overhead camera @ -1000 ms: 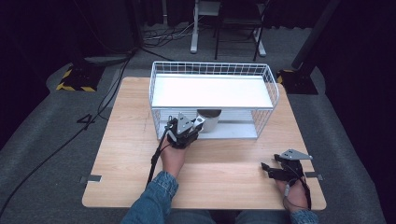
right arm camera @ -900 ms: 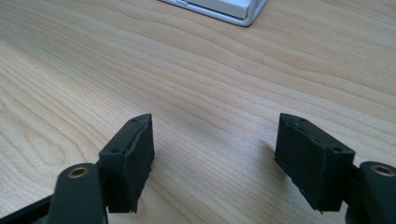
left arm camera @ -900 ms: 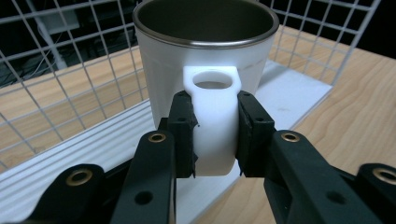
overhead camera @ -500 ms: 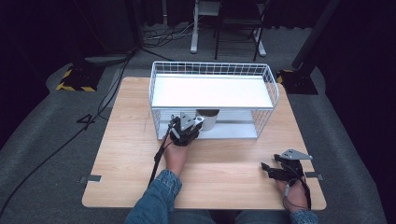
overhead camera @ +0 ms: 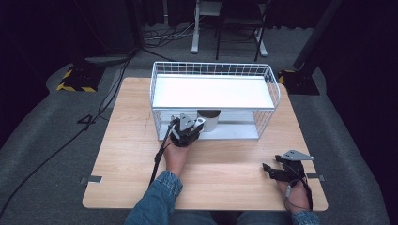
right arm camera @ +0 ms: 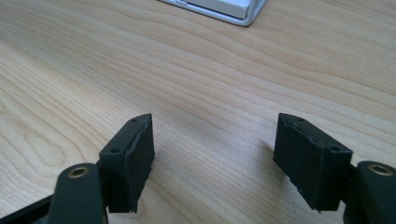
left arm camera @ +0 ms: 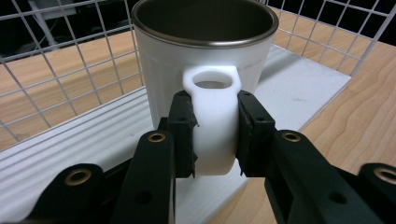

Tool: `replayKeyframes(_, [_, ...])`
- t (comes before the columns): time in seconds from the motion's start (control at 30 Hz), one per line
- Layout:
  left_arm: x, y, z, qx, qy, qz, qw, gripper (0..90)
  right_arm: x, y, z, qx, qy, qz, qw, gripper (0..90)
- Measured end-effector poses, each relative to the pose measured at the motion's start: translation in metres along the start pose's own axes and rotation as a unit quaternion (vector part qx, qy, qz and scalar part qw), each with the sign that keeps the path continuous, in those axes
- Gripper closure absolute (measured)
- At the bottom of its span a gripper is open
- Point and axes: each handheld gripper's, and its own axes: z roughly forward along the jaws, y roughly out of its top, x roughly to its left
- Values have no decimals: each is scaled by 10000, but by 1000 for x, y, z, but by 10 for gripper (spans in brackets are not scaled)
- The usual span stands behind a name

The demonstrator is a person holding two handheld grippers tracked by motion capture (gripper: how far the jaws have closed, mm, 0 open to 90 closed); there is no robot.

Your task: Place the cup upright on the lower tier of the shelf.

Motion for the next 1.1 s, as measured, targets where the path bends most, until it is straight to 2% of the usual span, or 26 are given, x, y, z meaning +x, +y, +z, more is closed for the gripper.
replayKeyframes(0.07, [1,0,0,-9,-54,-37,10000,706,0,0,0,3,1,7,10000,290])
replayKeyframes(0.13, [-2,1,1,15,-46,12,10000,681,0,0,0,11,-1,20,10000,290])
replayKeyframes(0.2, [-5,1,1,25,-12,114,9999,628,0,0,0,12,-1,22,10000,290])
replayKeyframes(0.3, [-8,2,3,-6,101,402,9991,518,0,0,0,2,0,4,10000,290])
replayKeyframes(0.37, [-8,2,2,-98,69,415,9991,463,0,0,0,1,0,3,10000,290])
replayKeyframes(0.5, [-6,4,0,-171,38,415,9990,407,0,0,0,4,-5,5,10000,290])
replayKeyframes(0.67, [-2,6,-9,-112,-63,328,9994,367,0,0,0,0,-1,0,10000,291])
replayKeyframes(0.87, [1,10,-32,-153,-80,265,9995,345,1,0,0,3,19,-30,10000,291])
replayKeyframes(0.9, [1,11,-41,-150,-115,248,9995,341,0,0,0,3,33,-22,10000,290])
replayKeyframes(0.93, [1,11,-41,-150,-115,248,9995,341,0,0,0,3,33,-22,10000,290])
replayKeyframes(0.97, [1,12,-50,-144,-158,200,9996,339,0,0,0,6,39,-21,10000,289])
replayKeyframes(1.03, [1,12,-54,-158,-182,167,9996,335,0,0,0,8,45,-20,10000,288])
replayKeyframes(1.1, [2,11,-64,-179,-214,90,9996,335,0,0,0,9,48,-19,10000,288])
